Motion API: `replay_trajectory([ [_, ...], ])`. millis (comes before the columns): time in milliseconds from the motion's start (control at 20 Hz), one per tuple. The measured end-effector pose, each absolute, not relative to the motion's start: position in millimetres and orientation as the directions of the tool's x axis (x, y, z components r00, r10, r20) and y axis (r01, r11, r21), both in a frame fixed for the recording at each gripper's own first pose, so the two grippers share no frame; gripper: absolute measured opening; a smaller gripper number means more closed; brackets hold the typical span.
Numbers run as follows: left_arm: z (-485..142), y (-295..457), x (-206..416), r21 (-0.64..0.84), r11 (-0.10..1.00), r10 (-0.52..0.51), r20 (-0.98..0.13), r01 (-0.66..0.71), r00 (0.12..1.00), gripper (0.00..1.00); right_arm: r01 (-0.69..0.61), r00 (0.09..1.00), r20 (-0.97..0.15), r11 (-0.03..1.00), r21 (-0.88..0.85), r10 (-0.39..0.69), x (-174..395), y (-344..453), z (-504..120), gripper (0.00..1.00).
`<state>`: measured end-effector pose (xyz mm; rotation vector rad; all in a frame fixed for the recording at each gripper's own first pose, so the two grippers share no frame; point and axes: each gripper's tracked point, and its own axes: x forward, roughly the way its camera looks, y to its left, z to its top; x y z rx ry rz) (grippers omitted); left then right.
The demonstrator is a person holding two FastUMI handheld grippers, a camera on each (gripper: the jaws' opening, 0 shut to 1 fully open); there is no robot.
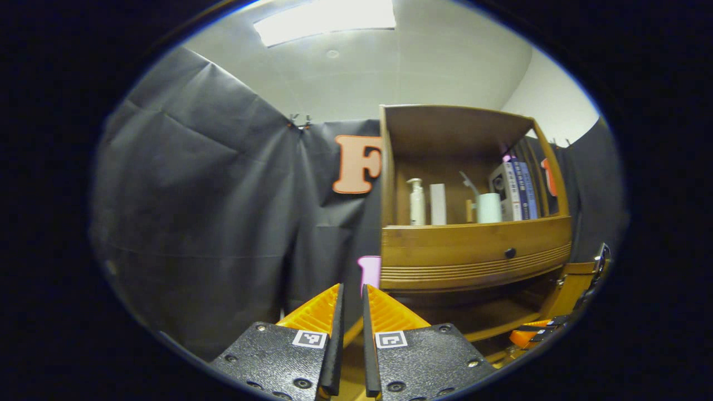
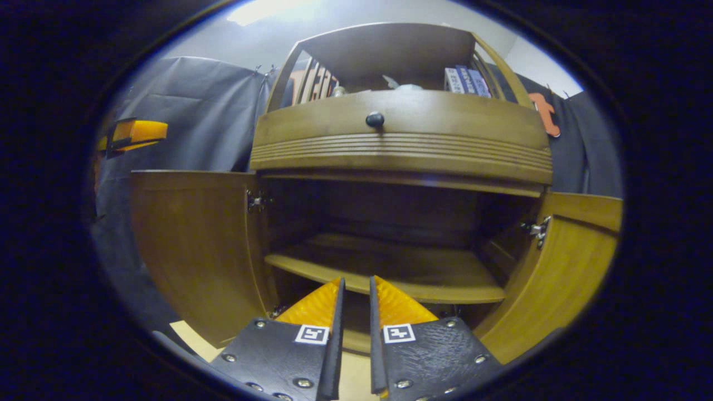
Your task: Open the right door of the double-door shoe cabinet with the right hand, and open the left door with the left hand.
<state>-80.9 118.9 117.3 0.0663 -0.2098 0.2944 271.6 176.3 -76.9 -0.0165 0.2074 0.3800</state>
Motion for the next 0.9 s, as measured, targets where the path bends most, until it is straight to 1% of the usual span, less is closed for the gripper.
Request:
replay_trajectory([
  [150, 94.7, 77.1, -52.0, 0.022, 0.984, 0.169, 0.168, -0.175, 0.971, 0.10, -0.322, 0.938, -0.129, 0.946, 0.023, 0.323, 272.1, 160.4, -39.6, 0.20],
  [250, 75.1, 50.6, -35.5, 0.004, 0.995, 0.100, 0.130, -0.102, 0.986, 0.10, -0.288, 0.954, -0.080, 0.958, 0.021, 0.288, 269.0, 149.1, -15.5, 0.21],
  [400, 52.2, 21.9, -17.1, -0.001, 1.000, 0.031, 0.086, -0.032, 0.996, 0.10, -0.228, 0.974, -0.018, 0.974, 0.004, 0.228, 265.9, 128.2, 17.5, 0.22],
  [450, 45.5, 14.8, -14.1, 0.006, 1.000, 0.018, 0.078, -0.018, 0.997, 0.18, -0.207, 0.978, -0.001, 0.978, -0.006, 0.207, 262.6, 121.7, 26.0, 0.21],
  [550, 33.0, -2.3, -7.9, 0.023, 1.000, -0.008, 0.070, 0.007, 0.998, 0.18, -0.172, 0.985, 0.027, 0.985, -0.030, 0.173, 256.5, 110.8, 37.6, 0.22],
  [600, 27.8, -12.8, -5.5, 0.022, 1.000, -0.024, 0.068, 0.023, 0.997, 0.10, -0.154, 0.987, 0.037, 0.987, -0.042, 0.155, 254.6, 106.3, 41.1, 0.21],
  [650, 23.8, -24.0, -3.0, 0.011, 0.999, -0.045, 0.067, 0.044, 0.997, 0.10, -0.140, 0.989, 0.042, 0.989, -0.054, 0.142, 250.7, 102.7, 42.7, 0.23],
  [750, 17.6, -42.3, -0.1, -0.012, 0.997, -0.075, 0.068, 0.076, 0.995, 0.10, -0.109, 0.993, 0.040, 0.991, -0.072, 0.112, 245.4, 95.1, 42.2, 0.23],
  [850, 12.4, -57.9, 0.5, -0.018, 0.994, -0.106, 0.068, 0.107, 0.992, 0.28, -0.084, 0.996, 0.035, 0.994, -0.066, 0.086, 242.0, 89.2, 39.3, 0.22],
  [900, 9.3, -63.1, 2.0, -0.017, 0.993, -0.116, 0.067, 0.117, 0.991, 0.42, -0.070, 0.997, 0.029, 0.996, -0.059, 0.072, 239.4, 86.1, 38.5, 0.31],
])
